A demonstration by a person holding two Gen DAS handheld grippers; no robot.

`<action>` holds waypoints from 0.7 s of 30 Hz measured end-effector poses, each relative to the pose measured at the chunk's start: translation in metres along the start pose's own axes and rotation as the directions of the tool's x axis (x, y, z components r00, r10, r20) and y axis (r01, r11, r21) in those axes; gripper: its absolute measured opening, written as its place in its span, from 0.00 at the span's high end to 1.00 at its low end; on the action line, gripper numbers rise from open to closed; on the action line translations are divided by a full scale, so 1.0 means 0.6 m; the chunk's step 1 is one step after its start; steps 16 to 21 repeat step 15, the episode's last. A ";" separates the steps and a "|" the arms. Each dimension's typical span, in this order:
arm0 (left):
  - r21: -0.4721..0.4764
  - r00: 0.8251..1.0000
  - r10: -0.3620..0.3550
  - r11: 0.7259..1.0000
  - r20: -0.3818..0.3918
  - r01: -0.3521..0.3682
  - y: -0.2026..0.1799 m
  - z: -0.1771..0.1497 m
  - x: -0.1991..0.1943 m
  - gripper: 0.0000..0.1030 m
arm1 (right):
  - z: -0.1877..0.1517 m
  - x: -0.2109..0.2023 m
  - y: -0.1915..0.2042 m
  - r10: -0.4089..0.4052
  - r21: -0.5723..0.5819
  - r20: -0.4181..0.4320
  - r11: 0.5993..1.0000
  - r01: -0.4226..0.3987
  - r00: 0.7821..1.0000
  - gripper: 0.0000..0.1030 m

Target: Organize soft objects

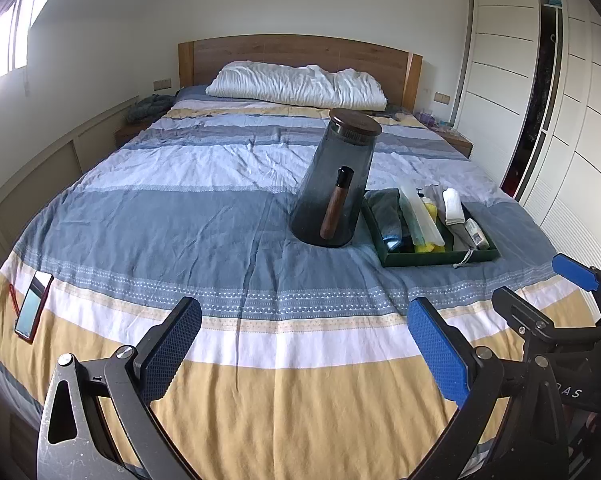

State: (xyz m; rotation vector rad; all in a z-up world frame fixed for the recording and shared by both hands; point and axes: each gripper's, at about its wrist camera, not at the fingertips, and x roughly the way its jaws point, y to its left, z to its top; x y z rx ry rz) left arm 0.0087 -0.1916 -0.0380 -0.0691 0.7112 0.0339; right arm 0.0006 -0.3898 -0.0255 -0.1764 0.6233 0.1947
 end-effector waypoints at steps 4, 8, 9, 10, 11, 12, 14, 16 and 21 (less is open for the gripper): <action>-0.007 1.000 0.002 1.000 0.014 -0.001 0.003 0.001 -0.006 0.02 | 0.001 -0.002 0.000 0.001 -0.001 0.001 1.000 -0.001 1.000 0.00; -0.007 1.000 -0.003 1.000 0.020 0.003 0.004 0.002 -0.011 0.02 | 0.001 -0.004 0.001 0.002 -0.003 0.005 1.000 -0.002 1.000 0.00; -0.006 1.000 -0.002 1.000 0.022 0.002 0.005 0.003 -0.012 0.02 | 0.002 -0.006 0.000 0.002 -0.003 0.007 1.000 -0.002 1.000 0.00; -0.006 1.000 -0.001 1.000 0.024 0.001 0.004 0.003 -0.013 0.02 | 0.002 -0.008 0.001 0.002 -0.004 0.008 1.000 -0.002 1.000 0.00; -0.006 1.000 -0.004 1.000 0.025 0.004 0.004 0.003 -0.014 0.02 | 0.003 -0.008 0.000 0.002 -0.004 0.009 1.000 -0.002 1.000 0.00; -0.006 1.000 -0.007 1.000 0.025 0.007 0.004 0.003 -0.014 0.02 | 0.003 -0.009 0.000 0.002 -0.004 0.011 1.000 -0.002 1.000 0.00; -0.004 1.000 -0.010 1.000 0.025 0.010 0.004 0.003 -0.015 0.02 | 0.003 -0.011 0.000 0.002 -0.004 0.013 1.000 -0.002 1.000 0.00; -0.002 1.000 -0.012 1.000 0.025 0.012 0.003 0.003 -0.016 0.02 | 0.003 -0.012 0.000 0.001 -0.006 0.013 1.000 -0.001 1.000 0.00; -0.002 1.000 -0.012 1.000 0.025 0.012 0.003 0.003 -0.016 0.02 | 0.003 -0.012 0.000 0.001 -0.006 0.013 1.000 -0.001 1.000 0.00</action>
